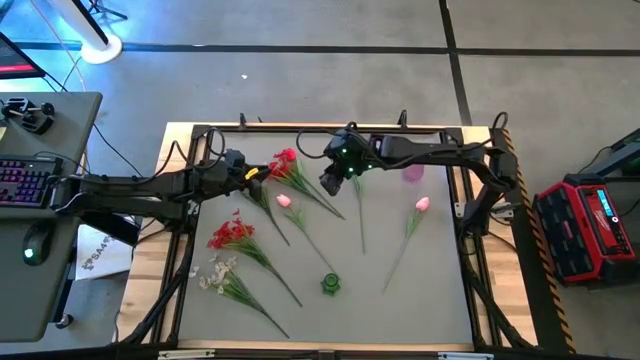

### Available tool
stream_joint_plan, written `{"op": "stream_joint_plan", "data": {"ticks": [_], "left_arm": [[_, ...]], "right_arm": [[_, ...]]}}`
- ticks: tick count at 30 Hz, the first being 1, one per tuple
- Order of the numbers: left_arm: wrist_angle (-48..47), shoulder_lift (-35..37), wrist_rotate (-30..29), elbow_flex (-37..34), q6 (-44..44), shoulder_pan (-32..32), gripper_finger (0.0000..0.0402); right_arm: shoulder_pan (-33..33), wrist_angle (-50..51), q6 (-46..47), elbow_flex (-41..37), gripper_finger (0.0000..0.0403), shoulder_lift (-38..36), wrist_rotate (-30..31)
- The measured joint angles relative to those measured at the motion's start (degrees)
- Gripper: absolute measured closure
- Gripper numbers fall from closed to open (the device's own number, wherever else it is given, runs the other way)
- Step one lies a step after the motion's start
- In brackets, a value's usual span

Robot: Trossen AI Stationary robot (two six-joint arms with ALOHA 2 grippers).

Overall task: Sort flowers into vase by color
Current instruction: Put the top red flowers into the green vase

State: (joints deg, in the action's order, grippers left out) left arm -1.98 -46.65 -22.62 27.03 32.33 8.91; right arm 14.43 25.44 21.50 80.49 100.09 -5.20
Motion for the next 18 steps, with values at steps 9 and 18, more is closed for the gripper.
{"op": "stream_joint_plan", "data": {"ticks": [9,18], "left_arm": [[0.5,0.0,2.5,0.0,0.6,-0.8,0.0328],[-0.6,0.0,2.6,0.0,3.5,-2.1,0.0328]], "right_arm": [[-1.1,-2.1,1.2,0.0,0.0265,-3.2,1.4],[-3.6,-3.2,-2.6,0.0,0.0265,2.1,1.3]]}}
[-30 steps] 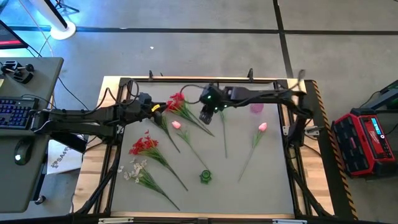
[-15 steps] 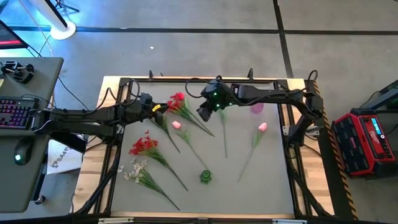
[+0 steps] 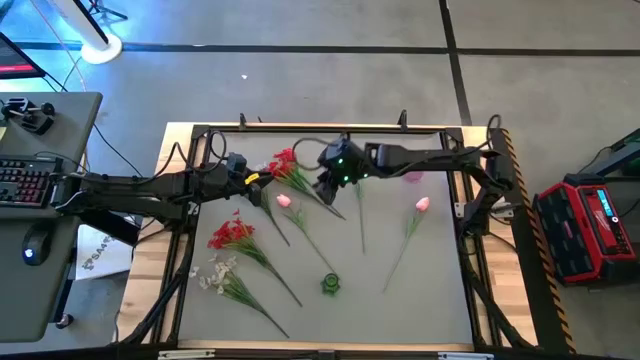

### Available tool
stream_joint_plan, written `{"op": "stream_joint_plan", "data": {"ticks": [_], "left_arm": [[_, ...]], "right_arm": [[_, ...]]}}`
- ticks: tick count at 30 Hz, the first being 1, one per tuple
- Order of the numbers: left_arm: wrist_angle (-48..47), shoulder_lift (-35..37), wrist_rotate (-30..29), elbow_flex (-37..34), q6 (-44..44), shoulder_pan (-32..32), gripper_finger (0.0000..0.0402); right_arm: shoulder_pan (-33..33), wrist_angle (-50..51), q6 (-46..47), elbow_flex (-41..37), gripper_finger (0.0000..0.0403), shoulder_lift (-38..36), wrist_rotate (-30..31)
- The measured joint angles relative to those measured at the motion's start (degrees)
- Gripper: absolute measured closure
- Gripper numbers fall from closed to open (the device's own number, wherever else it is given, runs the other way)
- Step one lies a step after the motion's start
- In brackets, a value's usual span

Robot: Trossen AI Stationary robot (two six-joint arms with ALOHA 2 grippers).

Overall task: Sort flowers into vase by color
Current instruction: Put the top red flowers into the green vase

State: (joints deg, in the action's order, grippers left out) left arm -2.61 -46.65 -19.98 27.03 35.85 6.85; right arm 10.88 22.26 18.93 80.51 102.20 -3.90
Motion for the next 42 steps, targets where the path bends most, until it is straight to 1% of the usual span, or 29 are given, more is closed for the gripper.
{"op": "stream_joint_plan", "data": {"ticks": [4,8,11,17,29,33,42], "left_arm": [[-1.6,0.0,-0.1,0.0,1.9,-0.6,0.0328],[-5.0,0.0,-0.2,0.0,3.1,-1.3,0.0328],[-7.2,0.0,-0.3,0.0,4.2,-1.7,0.0328],[-9.0,0.0,-0.4,0.0,7.6,-2.6,0.0328],[-13.1,0.0,-0.8,0.0,11.1,-3.6,0.0328],[-14.6,0.0,-0.8,0.0,13.4,-3.6,0.0328],[-14.7,0.0,-0.3,0.0,13.6,-3.6,0.0328]], "right_arm": [[-0.9,-1.7,0.7,0.0,0.0265,2.1,-0.3],[-1.0,-4.3,2.8,0.0,0.0265,5.1,1.7],[-0.9,-7.0,5.2,0.0,0.0265,7.5,4.4],[-0.9,-10.7,6.6,0.0,0.0265,11.2,7.1],[-0.6,-12.0,1.8,0.0,0.0265,16.7,7.4],[-0.4,-11.9,1.6,0.0,0.0265,18.1,7.5],[0.8,-11.6,-1.4,0.0,0.0265,20.4,7.3]]}}
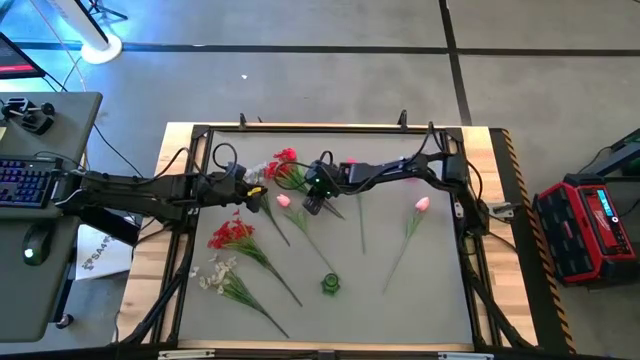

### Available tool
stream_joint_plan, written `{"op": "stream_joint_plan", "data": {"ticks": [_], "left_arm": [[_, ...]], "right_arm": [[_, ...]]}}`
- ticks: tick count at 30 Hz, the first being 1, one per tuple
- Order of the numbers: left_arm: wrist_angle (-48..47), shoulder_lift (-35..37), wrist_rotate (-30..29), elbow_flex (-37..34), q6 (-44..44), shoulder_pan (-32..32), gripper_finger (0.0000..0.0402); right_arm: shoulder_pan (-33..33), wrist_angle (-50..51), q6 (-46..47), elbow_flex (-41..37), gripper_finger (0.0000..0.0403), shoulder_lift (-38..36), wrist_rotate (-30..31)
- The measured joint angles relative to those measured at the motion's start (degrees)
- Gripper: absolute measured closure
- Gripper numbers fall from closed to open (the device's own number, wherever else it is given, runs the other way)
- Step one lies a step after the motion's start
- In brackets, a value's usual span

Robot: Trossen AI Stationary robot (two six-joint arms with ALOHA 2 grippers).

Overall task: Sort flowers into vase by color
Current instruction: Put the top red flowers into the green vase

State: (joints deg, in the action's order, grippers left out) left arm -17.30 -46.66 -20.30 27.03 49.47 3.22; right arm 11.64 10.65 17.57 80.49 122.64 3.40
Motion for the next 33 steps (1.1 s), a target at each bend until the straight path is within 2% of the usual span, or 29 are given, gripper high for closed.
{"op": "stream_joint_plan", "data": {"ticks": [8,11,15,17,21,27,33], "left_arm": [[0.5,0.0,0.1,0.0,0.1,0.0,0.0328],[0.5,0.0,0.1,0.0,0.1,0.0,0.0328],[1.8,0.0,0.1,0.0,0.1,0.0,0.0328],[3.0,0.0,0.0,0.0,0.0,0.0,0.0328],[4.9,0.0,-0.3,0.0,-0.1,0.5,0.0328],[6.9,0.0,0.3,0.0,-0.8,1.3,0.0328],[14.2,0.0,-0.8,0.0,-10.2,1.3,0.0328]], "right_arm": [[0.8,0.3,-0.6,0.2,0.0274,1.8,-1.3],[0.9,0.5,-1.1,0.2,0.0306,1.8,-1.3],[1.3,1.0,-0.2,0.1,0.0376,1.3,-2.5],[1.6,1.1,0.8,0.1,0.0393,0.7,-3.5],[2.0,1.8,3.8,-0.2,0.0385,-2.2,-4.1],[2.3,0.4,6.4,-0.1,0.0397,-10.1,-3.6],[2.1,-4.7,8.5,0.0,0.04,-18.1,-2.3]]}}
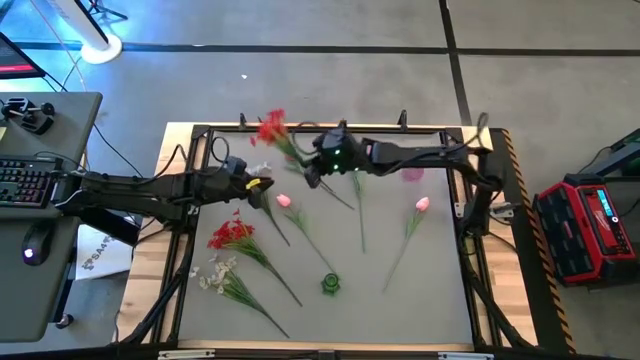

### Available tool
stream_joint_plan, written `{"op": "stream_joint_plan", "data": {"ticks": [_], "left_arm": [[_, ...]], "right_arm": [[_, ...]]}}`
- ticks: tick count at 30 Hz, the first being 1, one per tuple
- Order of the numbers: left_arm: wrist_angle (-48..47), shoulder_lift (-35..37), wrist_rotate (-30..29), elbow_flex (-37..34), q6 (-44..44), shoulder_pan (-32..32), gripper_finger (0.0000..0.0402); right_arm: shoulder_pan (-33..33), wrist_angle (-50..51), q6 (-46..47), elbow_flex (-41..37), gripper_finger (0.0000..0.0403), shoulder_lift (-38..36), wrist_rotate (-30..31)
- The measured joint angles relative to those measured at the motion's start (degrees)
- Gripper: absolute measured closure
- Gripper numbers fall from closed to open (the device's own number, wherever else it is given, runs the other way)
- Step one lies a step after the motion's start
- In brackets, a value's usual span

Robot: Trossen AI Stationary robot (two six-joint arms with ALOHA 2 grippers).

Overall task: Sort flowers into vase by color
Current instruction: Put the top red flowers into the green vase

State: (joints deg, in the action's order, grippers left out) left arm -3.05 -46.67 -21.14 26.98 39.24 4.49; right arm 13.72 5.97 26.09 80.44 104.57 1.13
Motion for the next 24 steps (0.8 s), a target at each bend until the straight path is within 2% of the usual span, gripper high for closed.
{"op": "stream_joint_plan", "data": {"ticks": [3,7,10,16,24], "left_arm": [[7.0,0.0,-1.2,0.0,-7.3,0.2,0.0323],[18.7,0.0,-1.2,0.0,-17.6,1.1,0.03],[26.3,0.0,1.7,0.0,-23.2,2.4,0.0276],[34.3,0.0,16.1,0.0,-23.4,5.4,0.0224],[39.9,0.0,25.3,0.6,-23.2,5.6,0.0198]], "right_arm": [[-0.6,-3.9,0.6,0.0,0.0401,-3.1,0.6],[-2.8,-9.0,-4.4,0.1,0.0402,-6.3,0.6],[-5.4,-13.0,-7.5,0.1,0.0402,-6.9,0.0],[-9.7,-16.9,-13.2,0.1,0.0402,-7.3,-0.8],[-10.9,-16.2,-14.6,0.1,0.0402,-7.3,-3.0]]}}
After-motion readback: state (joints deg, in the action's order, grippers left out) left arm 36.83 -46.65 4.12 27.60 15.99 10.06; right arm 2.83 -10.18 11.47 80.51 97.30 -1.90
